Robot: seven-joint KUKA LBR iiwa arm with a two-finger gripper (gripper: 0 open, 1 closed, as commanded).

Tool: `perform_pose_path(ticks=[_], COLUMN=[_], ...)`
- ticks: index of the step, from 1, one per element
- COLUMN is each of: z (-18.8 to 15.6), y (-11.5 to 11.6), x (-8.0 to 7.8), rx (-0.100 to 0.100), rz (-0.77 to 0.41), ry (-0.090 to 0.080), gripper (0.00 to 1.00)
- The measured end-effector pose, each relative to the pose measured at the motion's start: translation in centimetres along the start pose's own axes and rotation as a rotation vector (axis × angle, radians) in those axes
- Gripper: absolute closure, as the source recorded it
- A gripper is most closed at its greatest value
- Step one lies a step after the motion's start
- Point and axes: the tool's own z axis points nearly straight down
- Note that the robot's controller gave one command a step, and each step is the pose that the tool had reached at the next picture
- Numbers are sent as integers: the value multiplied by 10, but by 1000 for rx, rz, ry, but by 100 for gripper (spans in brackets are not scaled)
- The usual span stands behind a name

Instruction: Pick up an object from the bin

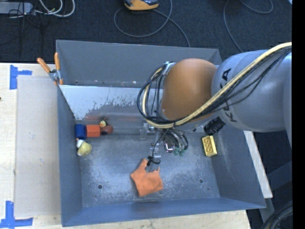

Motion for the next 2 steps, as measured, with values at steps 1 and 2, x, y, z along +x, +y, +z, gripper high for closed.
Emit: perform_pose_path(ticks=[1, 2], z=[47, 66], y=[-24, -29], x=[28, 36], rx=[3, 1], rz=[-160, -293], ry=[7, 8], gripper=[0, 0])
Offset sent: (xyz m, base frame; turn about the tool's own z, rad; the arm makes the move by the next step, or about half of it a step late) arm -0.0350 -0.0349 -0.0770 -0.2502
